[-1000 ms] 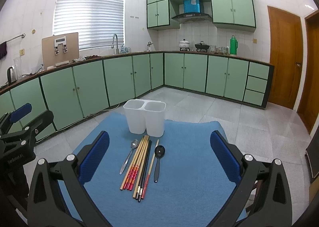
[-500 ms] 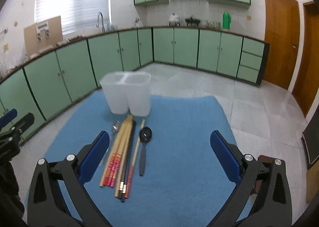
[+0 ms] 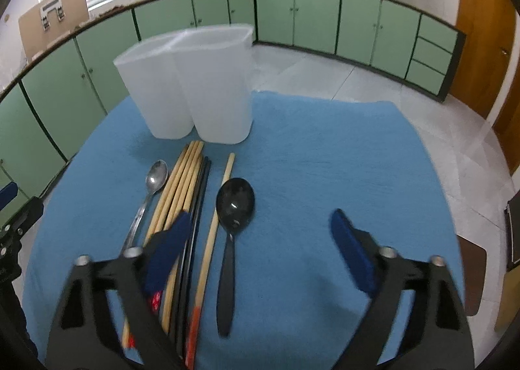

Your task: Organize utensils

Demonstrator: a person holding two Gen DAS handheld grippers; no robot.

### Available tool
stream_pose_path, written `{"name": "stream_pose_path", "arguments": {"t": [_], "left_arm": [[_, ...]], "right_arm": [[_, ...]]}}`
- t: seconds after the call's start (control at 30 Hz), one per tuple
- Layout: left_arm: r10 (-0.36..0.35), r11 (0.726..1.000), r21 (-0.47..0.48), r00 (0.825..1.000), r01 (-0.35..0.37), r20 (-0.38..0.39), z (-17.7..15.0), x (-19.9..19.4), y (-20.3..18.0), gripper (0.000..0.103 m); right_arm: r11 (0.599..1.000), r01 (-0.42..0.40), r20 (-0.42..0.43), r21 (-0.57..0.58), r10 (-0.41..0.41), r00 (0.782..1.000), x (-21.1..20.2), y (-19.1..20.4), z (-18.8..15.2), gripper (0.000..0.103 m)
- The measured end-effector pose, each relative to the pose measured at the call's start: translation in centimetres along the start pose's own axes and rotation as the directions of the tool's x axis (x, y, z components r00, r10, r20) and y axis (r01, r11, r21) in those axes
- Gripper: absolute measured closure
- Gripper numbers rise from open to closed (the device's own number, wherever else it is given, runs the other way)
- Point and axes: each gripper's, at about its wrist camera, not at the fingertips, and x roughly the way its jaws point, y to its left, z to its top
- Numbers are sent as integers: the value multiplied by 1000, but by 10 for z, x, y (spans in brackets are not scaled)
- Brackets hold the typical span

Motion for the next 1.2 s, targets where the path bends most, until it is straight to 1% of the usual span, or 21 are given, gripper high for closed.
{"name": "stream_pose_path", "arguments": {"t": [0.13, 0.23, 0.3, 0.4, 0.43, 0.47, 0.5, 0.67, 0.77, 0.87, 1.0, 1.03, 1.1, 1.2], "left_arm": [[0, 1000, -9, 1000, 0, -24, 0, 16, 3, 10], [-10, 1000, -12, 999, 10, -37, 2, 24, 2, 11], [-18, 1000, -8, 999, 17, -39, 4, 29, 0, 11], [-37, 999, 5, 998, 37, -46, 9, 36, -8, 11], [-46, 999, 10, 998, 47, -48, 10, 38, -12, 11], [-59, 998, 16, 997, 59, -51, 12, 41, -17, 11], [-69, 997, 22, 996, 71, -54, 13, 43, -21, 11], [-125, 990, 58, 990, 129, -73, 19, 57, -48, 11], [-139, 986, 83, 986, 147, -96, 21, 67, -62, 11], [-113, 985, 113, 984, 129, -135, 17, 81, -72, 11], [-93, 986, 119, 977, 117, -190, 10, 97, -73, 11], [-101, 986, 110, 974, 125, -202, 9, 99, -72, 11], [-114, 986, 97, 971, 137, -211, 11, 101, -69, 11], [-97, 985, 122, 973, 124, -208, 11, 100, -64, 11]], "right_arm": [[1000, -20, -31, -6, 20, 999, 20, 6, 8, 25], [1000, -26, -54, 1, 26, 998, 30, 8, 10, 36], [999, -34, -74, 19, 36, 997, 35, 5, 12, 39], [999, -38, -90, 28, 40, 995, 39, 2, 13, 49], [999, -39, -93, 23, 41, 995, 41, 1, 14, 55], [999, -42, -90, 17, 43, 995, 42, 2, 15, 64], [999, -48, -87, 9, 48, 995, 42, 2, 17, 69], [996, -76, -61, 38, 78, 995, 32, -7, 20, 69], [995, -82, -44, 56, 84, 995, 22, -14, 19, 69], [994, -84, -35, 64, 86, 996, 15, -18, 22, 69], [993, -85, -30, 78, 87, 996, 14, -27, 21, 69], [993, -86, -30, 84, 89, 996, 14, -28, 21, 69], [992, -88, -31, 90, 91, 995, 15, -30, 17, 69], [991, -92, -35, 95, 95, 995, 17, -31, 13, 69]]}}
